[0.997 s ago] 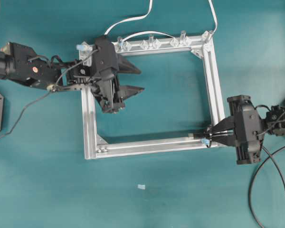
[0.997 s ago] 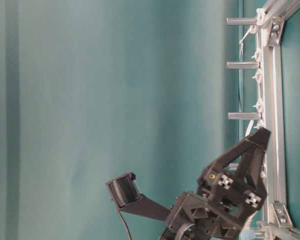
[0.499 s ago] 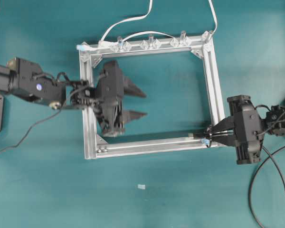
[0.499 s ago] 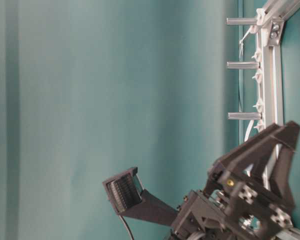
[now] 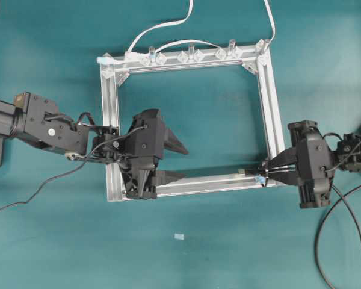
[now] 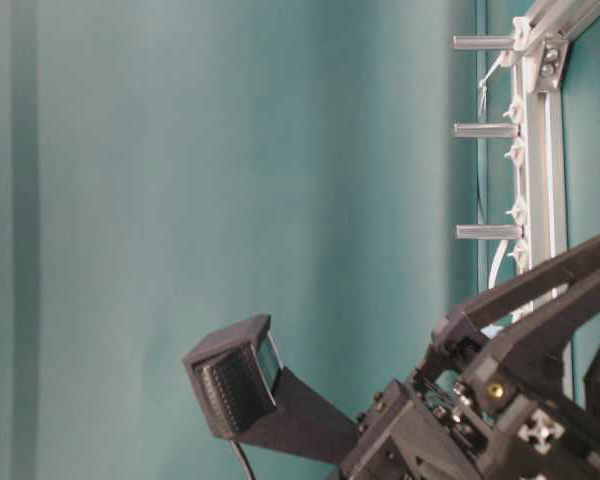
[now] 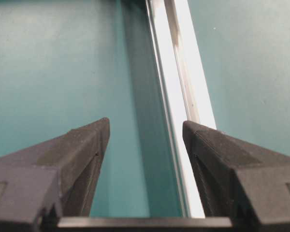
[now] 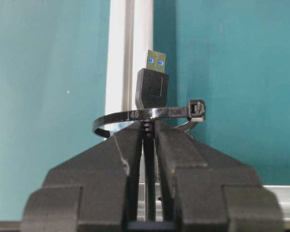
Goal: Insert the wire through the string loop located on the right side.
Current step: 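Move the left gripper to the plug and grasp it past the loop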
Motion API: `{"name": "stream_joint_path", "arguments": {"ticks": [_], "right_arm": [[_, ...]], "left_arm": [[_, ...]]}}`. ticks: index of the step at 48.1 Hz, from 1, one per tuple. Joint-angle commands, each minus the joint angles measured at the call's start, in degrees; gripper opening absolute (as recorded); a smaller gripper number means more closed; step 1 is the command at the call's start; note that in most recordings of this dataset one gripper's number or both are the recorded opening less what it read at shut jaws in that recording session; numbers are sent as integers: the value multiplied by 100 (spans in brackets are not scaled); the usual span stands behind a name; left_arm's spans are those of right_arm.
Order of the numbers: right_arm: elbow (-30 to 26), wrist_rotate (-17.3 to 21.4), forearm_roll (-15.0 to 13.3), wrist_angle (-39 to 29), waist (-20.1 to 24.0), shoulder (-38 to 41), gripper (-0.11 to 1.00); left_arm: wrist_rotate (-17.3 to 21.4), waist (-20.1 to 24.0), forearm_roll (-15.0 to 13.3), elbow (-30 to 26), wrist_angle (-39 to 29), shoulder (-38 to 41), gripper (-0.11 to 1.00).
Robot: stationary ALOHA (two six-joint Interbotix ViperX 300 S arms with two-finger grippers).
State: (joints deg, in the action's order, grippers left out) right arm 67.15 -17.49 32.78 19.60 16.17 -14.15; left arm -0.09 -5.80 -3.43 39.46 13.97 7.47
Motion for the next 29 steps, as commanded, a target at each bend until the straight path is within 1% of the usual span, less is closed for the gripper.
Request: {"name": "stream_joint_path", "arguments": {"ticks": [1, 5, 9, 22, 29], "right_arm": [[-70, -9, -18, 35, -18, -44, 12], [-70, -9, -18, 35, -18, -44, 12], [-62, -9, -9, 44, -18, -44, 12], [-70, -9, -18, 53, -18, -44, 12], [-62, -9, -9, 97, -18, -44, 12]], "left_arm": [[-26, -18, 0, -167, 18, -35, 65], [-26, -18, 0, -246, 18, 53, 65], [-26, -18, 0, -448, 18, 220, 65], [-9, -9, 0, -1450, -105, 940, 65], [-18, 0, 0, -2039, -229, 1415, 70]]}}
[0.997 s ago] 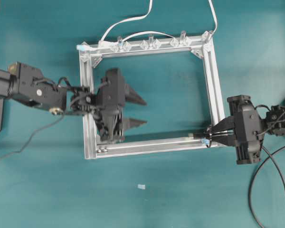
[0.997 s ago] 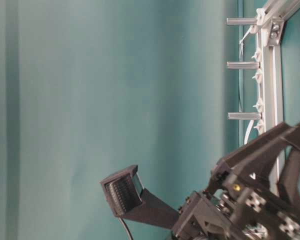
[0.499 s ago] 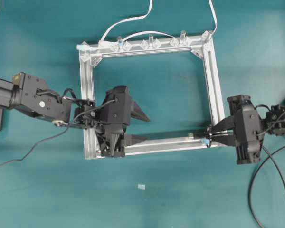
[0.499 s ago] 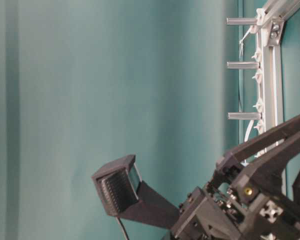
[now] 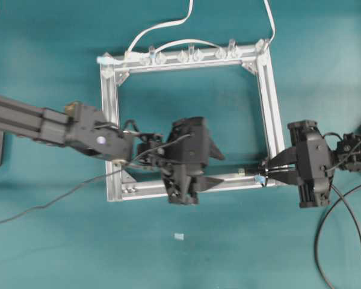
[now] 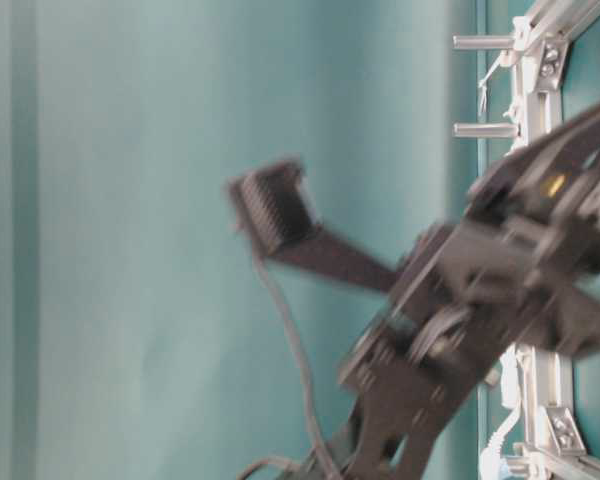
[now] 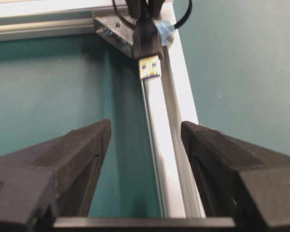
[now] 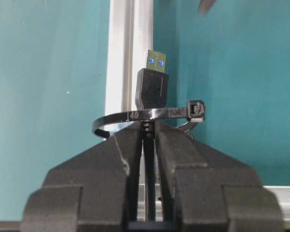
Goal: Insert the wire through the string loop located on the right side.
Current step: 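Move the left gripper to the plug and grasp it past the loop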
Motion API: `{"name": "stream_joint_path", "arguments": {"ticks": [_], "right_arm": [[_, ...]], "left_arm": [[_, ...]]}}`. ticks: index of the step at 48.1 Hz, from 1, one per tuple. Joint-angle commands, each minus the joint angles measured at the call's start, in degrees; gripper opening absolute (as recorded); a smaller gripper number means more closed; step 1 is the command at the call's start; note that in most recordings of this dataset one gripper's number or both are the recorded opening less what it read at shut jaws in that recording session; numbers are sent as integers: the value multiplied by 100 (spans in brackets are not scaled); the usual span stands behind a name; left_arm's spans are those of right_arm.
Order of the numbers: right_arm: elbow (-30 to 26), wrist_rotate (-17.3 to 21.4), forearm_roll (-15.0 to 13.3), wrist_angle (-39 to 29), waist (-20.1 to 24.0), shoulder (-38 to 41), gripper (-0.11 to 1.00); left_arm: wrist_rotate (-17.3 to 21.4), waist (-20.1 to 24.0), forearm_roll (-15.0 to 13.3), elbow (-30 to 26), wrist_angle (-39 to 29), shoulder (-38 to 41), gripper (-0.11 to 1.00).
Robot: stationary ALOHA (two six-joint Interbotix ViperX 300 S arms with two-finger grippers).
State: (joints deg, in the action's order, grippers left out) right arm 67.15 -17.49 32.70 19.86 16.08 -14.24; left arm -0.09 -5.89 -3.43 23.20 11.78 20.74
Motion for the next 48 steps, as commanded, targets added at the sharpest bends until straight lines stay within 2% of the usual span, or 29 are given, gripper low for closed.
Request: {"name": "stream_joint_path", "arguments": {"ticks": [1, 10, 25, 41, 48], "right_arm": [[-62, -9, 0, 70, -9, -35, 12], [-62, -9, -9, 114, -9, -35, 12], [-53, -18, -9, 132, -9, -35, 12], [-18, -9, 0, 132, -9, -35, 12], [-9, -9, 0, 141, -9, -35, 12]], "left_arm": [[-18, 9, 0, -475, -18, 141, 71], [-18, 35, 0, -923, -70, 475, 79], [-18, 141, -9, -1116, -88, 554, 79], [0, 123, 0, -1230, -97, 563, 76], [0, 97, 0, -1266, -97, 563, 64]]}}
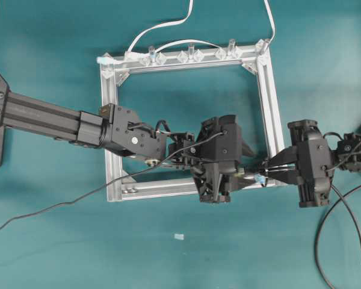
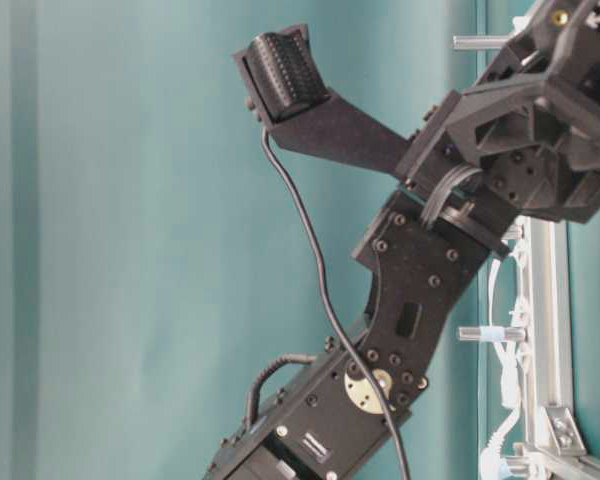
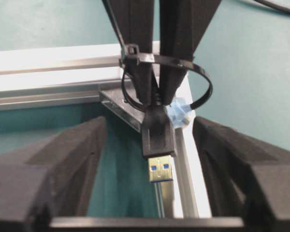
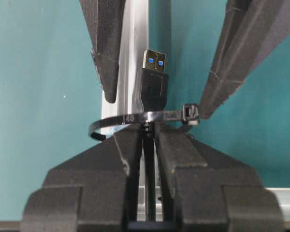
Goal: Insert the wire through the string loop located on the right side.
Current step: 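Move the left gripper to the plug and grasp it past the loop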
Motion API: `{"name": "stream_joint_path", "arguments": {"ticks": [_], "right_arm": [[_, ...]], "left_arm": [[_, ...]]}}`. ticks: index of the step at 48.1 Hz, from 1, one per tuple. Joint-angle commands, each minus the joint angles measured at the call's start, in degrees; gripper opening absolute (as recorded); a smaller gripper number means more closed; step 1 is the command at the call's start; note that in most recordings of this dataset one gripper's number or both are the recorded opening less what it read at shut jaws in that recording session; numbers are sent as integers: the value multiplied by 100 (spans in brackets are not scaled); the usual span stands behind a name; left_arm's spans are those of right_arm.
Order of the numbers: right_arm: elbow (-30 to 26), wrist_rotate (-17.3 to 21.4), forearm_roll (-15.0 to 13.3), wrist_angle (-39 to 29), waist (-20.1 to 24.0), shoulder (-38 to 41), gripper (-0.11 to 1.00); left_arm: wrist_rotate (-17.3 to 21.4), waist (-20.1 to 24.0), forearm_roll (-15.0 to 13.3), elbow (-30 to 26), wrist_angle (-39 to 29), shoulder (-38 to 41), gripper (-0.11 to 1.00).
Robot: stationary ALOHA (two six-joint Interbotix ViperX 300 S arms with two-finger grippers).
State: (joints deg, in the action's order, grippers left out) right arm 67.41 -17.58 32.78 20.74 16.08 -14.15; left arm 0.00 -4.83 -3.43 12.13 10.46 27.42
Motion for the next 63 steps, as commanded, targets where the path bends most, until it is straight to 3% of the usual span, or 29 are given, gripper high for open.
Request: {"name": "stream_joint_path", "arguments": {"ticks": [1, 9, 47, 59, 63], "right_arm": [[-35, 0, -18, 44, -9, -35, 12], [-26, 0, -9, 79, -9, -44, 12], [44, -9, -9, 193, -9, -44, 13], [202, -9, -18, 237, -9, -35, 82], [220, 0, -9, 237, -9, -44, 96]], "left_arm": [[-9, -18, 9, -158, 26, -105, 59], [-18, -105, 0, -185, 26, -35, 22], [-26, -141, 0, -352, -176, 26, 23], [-26, -149, 9, -343, -202, 0, 23], [-26, -149, 9, -343, -202, 0, 23]]}}
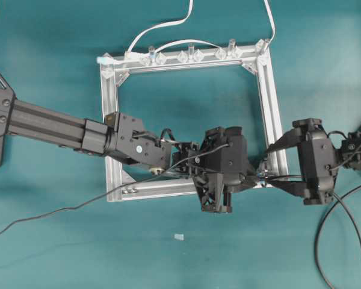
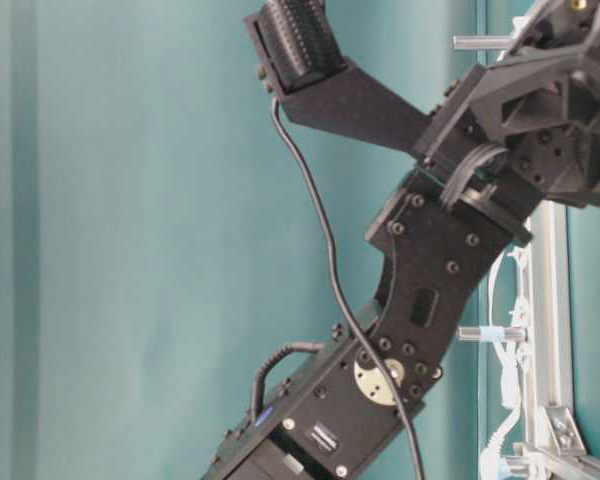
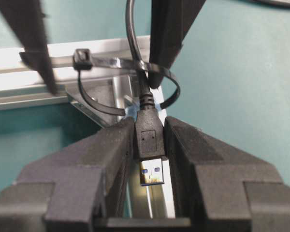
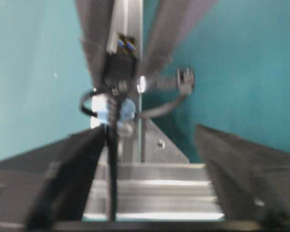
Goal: Insert the wire through the string loop located on the right side.
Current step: 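Move the left gripper to the plug and grasp it past the loop, then pull the cable leftward through the loop with the left gripper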
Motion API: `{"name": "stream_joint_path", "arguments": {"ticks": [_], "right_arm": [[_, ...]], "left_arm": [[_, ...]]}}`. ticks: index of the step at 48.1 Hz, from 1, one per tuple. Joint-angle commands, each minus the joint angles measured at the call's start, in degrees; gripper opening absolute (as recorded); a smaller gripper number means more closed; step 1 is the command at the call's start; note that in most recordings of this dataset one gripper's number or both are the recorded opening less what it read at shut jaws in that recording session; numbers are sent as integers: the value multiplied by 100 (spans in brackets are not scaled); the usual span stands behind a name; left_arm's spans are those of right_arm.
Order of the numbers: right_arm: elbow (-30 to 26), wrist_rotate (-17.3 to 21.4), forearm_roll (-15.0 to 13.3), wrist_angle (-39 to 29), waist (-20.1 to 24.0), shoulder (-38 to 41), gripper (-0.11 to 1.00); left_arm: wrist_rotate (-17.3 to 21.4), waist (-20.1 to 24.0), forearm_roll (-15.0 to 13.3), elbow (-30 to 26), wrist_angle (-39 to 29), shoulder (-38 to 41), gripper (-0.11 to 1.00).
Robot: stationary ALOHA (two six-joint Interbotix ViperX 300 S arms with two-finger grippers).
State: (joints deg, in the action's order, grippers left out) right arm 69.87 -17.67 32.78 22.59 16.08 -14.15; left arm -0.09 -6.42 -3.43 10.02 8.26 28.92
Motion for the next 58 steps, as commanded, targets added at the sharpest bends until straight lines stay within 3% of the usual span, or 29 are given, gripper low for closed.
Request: {"name": "stream_joint_path", "arguments": {"ticks": [1, 26, 58], "right_arm": [[-35, 9, -18, 53, -9, -35, 97], [-35, 0, -18, 88, -9, -44, 97], [-18, 0, -9, 53, -9, -44, 97]], "left_arm": [[-18, 9, 0, -132, 18, -149, 23], [9, 18, 26, -53, -272, -308, 23], [-18, 9, 26, 1020, -914, -1441, 23]]}}
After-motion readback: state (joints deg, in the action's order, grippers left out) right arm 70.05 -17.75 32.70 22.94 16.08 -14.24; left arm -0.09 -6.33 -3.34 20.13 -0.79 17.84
